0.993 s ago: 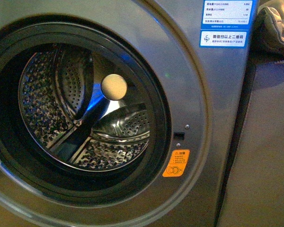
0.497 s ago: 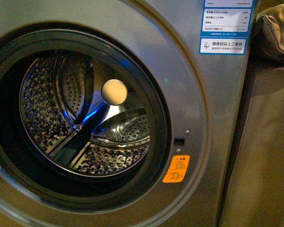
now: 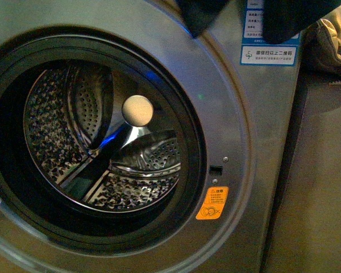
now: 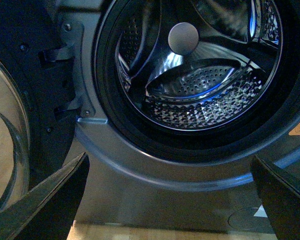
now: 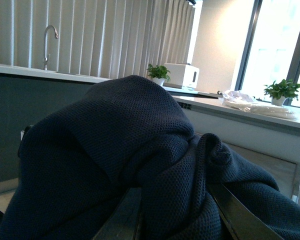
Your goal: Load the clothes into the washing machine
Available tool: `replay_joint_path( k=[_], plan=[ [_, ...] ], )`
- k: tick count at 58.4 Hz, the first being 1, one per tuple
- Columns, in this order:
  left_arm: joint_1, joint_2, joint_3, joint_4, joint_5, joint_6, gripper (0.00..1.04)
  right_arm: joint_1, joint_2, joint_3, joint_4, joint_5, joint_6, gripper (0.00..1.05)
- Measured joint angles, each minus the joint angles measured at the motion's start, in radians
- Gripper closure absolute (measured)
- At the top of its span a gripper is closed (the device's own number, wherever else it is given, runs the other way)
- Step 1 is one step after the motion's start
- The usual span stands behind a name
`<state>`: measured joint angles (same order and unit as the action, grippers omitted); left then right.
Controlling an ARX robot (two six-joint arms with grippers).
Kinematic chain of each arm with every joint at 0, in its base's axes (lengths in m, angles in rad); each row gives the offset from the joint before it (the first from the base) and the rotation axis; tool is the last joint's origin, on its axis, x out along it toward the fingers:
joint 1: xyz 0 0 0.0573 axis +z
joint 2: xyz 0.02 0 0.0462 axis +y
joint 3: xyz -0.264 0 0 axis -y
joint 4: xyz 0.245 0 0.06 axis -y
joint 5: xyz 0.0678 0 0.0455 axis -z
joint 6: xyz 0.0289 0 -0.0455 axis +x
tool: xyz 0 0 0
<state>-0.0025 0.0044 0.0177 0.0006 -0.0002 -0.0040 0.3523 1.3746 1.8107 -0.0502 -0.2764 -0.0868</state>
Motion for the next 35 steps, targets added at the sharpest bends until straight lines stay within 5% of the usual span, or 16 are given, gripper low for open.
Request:
replay_joint_path(
  k=[35],
  plan=[
    [0.000,0.000,0.000,0.000,0.000,0.000,0.07,0.000,0.000,0.000,0.000,0.010,-0.008,0.83]
  ],
)
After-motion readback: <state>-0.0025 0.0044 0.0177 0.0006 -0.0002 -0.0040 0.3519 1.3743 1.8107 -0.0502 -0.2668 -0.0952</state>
